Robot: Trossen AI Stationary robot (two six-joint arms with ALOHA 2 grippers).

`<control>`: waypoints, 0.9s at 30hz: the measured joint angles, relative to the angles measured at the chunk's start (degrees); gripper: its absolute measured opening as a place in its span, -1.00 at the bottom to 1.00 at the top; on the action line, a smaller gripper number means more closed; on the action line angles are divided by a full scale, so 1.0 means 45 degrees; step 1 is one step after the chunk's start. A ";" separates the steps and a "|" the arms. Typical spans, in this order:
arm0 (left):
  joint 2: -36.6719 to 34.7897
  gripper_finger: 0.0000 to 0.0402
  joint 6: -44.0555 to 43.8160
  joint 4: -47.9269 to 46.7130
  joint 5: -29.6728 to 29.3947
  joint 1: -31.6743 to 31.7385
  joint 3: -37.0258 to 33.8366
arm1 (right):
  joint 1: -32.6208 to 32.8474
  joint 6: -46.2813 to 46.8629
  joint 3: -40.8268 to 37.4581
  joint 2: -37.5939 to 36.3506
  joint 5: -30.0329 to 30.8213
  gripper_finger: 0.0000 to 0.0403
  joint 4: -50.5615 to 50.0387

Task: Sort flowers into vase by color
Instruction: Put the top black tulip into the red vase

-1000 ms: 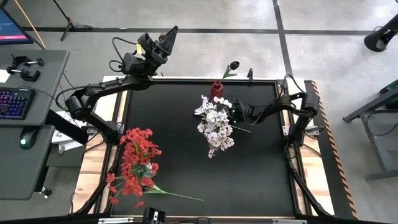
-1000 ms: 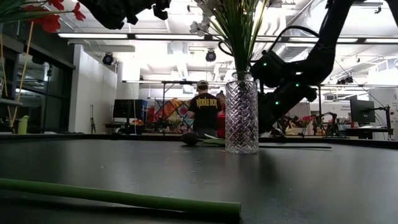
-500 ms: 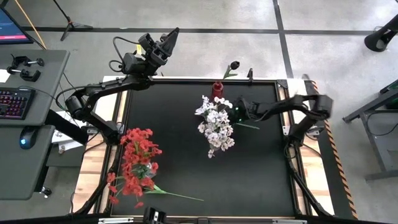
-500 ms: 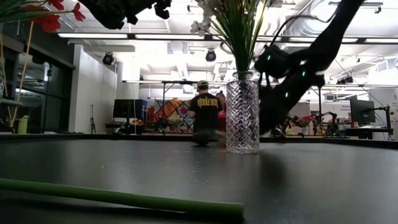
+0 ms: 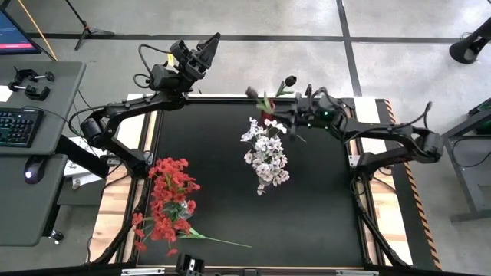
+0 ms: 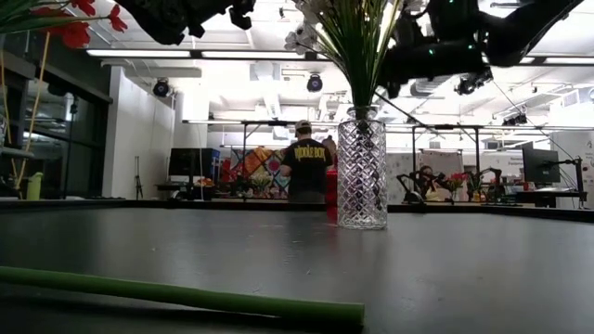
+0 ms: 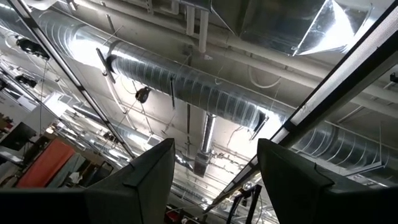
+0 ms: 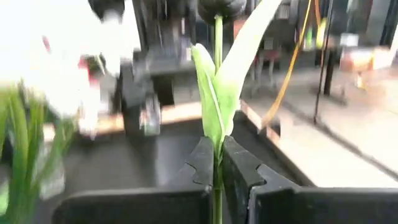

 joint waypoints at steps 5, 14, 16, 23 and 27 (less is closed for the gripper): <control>0.0000 0.08 0.0000 0.0012 -0.0015 0.0000 0.0000 | -0.0688 0.1510 0.0246 0.1314 -0.0345 -1.00 0.3765; 0.0000 0.08 -0.0194 0.0055 -0.0050 -0.0039 -0.0003 | -0.1578 0.3634 0.3195 0.5061 -0.3235 -1.00 0.7675; -0.0002 0.08 -0.0243 0.0061 -0.0053 -0.0039 -0.0003 | -0.1820 0.4250 0.4028 0.5798 -0.3401 -1.00 0.8381; -0.0005 0.08 -0.0446 0.0056 -0.0058 -0.0049 -0.0002 | -0.2214 0.6363 0.5717 0.7015 -0.5437 -1.00 0.9431; -0.0005 0.08 -0.0345 0.0051 -0.0073 -0.0044 -0.0002 | -0.2283 0.6995 0.5910 0.6713 -0.6267 -1.00 1.0125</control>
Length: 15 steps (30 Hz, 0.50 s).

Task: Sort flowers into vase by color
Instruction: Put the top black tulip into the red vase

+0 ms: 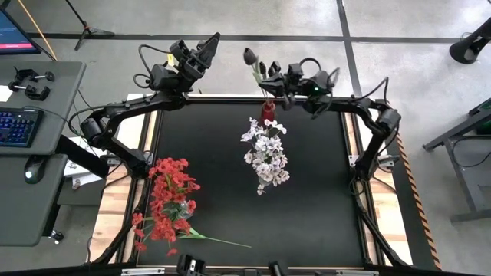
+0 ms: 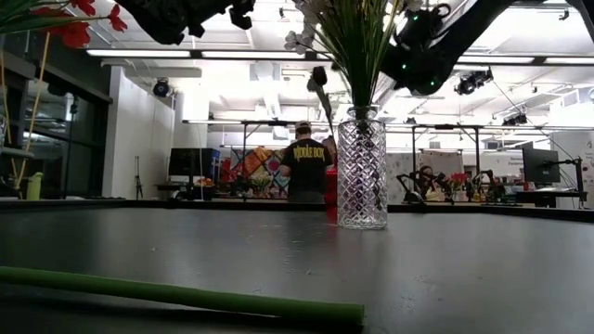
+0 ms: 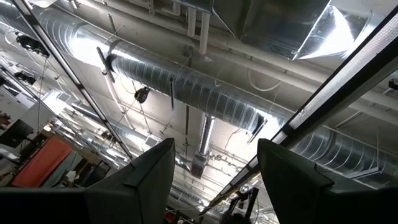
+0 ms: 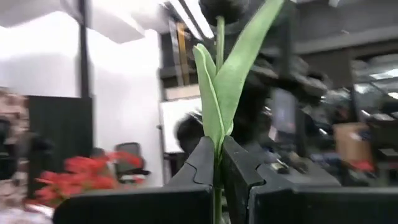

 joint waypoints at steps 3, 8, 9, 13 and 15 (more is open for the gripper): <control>0.0000 0.08 0.0005 -0.0002 0.0000 0.0000 0.0002 | -0.0254 0.0753 -0.0114 -0.0532 -0.0604 -1.00 0.0974; 0.0000 0.08 0.0010 0.0000 0.0000 0.0000 0.0002 | -0.1504 0.1861 -0.0881 -0.1752 -0.0632 -1.00 0.1832; 0.0000 0.08 0.0010 -0.0004 0.0000 0.0000 0.0002 | -0.1814 0.1925 -0.1146 -0.2067 -0.0582 -1.00 0.1836; 0.0000 0.08 0.0114 -0.0010 0.0003 0.0000 -0.0003 | -0.2956 0.1770 -0.2947 -0.3212 -0.0050 -1.00 0.1820; 0.0000 0.08 0.0117 -0.0010 0.0005 0.0001 -0.0003 | -0.3333 0.1345 -0.4233 -0.3740 0.0926 -1.00 0.1823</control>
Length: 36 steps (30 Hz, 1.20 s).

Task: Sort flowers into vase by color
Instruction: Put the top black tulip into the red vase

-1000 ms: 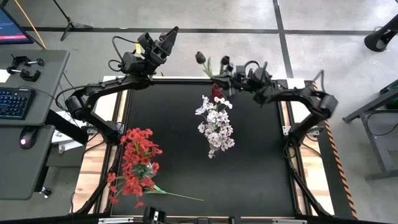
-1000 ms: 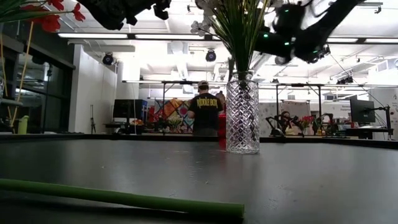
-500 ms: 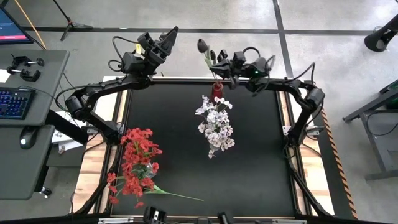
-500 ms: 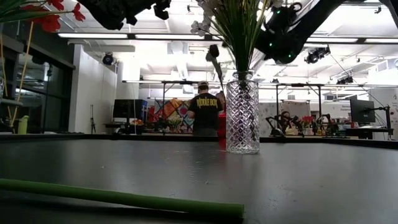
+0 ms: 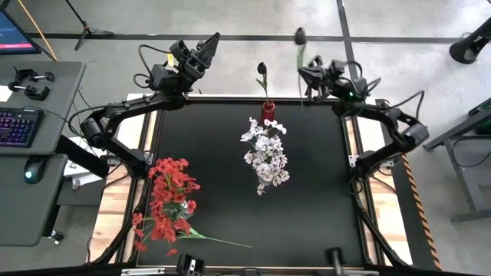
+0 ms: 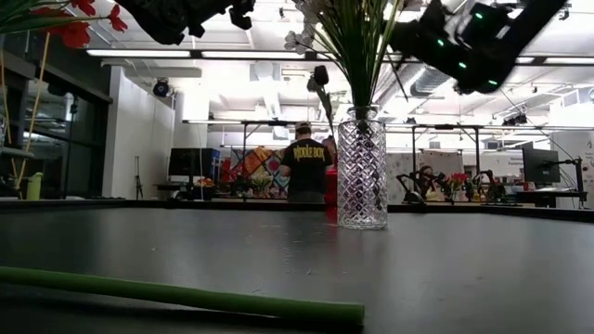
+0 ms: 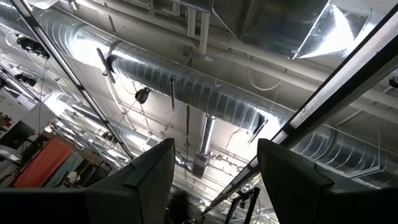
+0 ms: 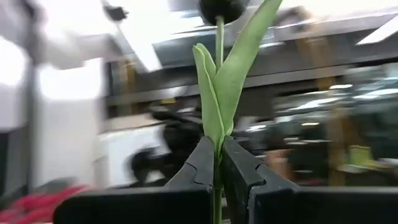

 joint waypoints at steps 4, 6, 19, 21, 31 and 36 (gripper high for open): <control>0.0000 0.08 0.0019 -0.0078 0.0000 0.0004 0.0005 | -0.0025 -0.1404 -0.2415 -0.0638 0.3908 -1.00 0.0532; 0.0000 0.08 0.0022 -0.0094 -0.0005 0.0004 0.0003 | 0.0255 -0.1883 -0.2778 -0.0559 0.5226 -1.00 0.0716; 0.0000 0.08 0.0325 -0.0079 -0.0161 -0.0075 0.0000 | 0.1074 -0.2592 0.2016 0.4227 0.5827 -1.00 0.0779; 0.0000 0.08 0.0325 -0.0090 -0.0158 -0.0081 0.0005 | 0.1114 -0.2480 0.2833 0.5149 0.5813 -1.00 0.0760; 0.0000 0.08 0.0311 -0.0087 -0.0151 -0.0078 0.0015 | 0.1276 -0.2305 0.4374 0.6676 0.5845 -1.00 0.0783; 0.0000 0.08 0.0590 -0.0087 -0.0131 -0.0078 0.0017 | 0.1498 -0.2462 0.3736 0.6685 0.5932 -1.00 0.0767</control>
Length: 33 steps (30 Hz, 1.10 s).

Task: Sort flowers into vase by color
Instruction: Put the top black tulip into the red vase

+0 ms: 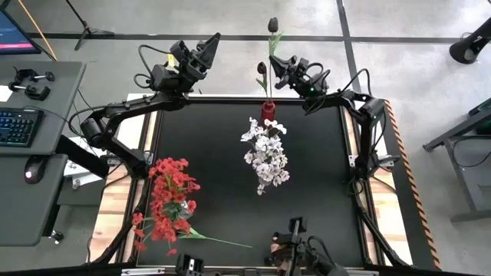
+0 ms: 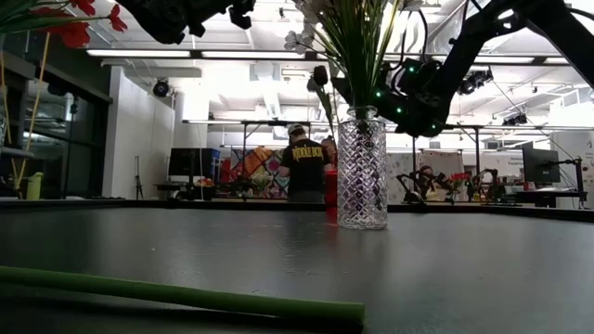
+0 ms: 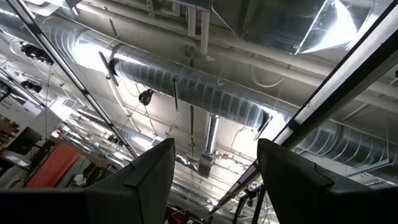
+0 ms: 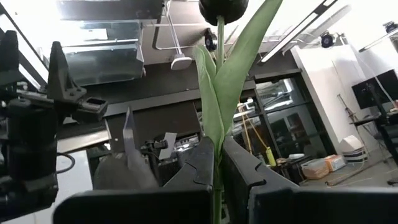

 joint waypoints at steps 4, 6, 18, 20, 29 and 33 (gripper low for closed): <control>0.0000 0.08 0.0327 0.0000 -0.0065 0.0000 0.0002 | 0.0206 -0.0179 -0.0100 0.0000 0.0042 -1.00 0.0009; 0.0000 0.08 0.0456 -0.0009 -0.0162 0.0000 0.0002 | 0.0298 -0.0403 -0.0100 0.0000 0.0042 -1.00 0.0014; 0.0000 0.08 0.0760 -0.0010 -0.0238 0.0000 0.0007 | 0.0324 -0.1292 -0.0118 -0.0005 0.0278 -1.00 -0.0220; 0.0000 0.08 0.0764 -0.0015 -0.0238 0.0000 0.0007 | 0.0369 -0.1345 -0.0125 -0.0005 0.0051 -1.00 -0.0240; 0.0000 0.08 0.0764 -0.0083 -0.0238 0.0000 0.0012 | 0.0427 -0.1765 -0.0125 -0.0015 -0.0295 -1.00 -0.1158; 0.0000 0.08 0.0766 -0.0085 -0.0128 0.0000 0.0012 | 0.0325 -0.1812 -0.0125 -0.0015 -0.0897 -1.00 -0.1431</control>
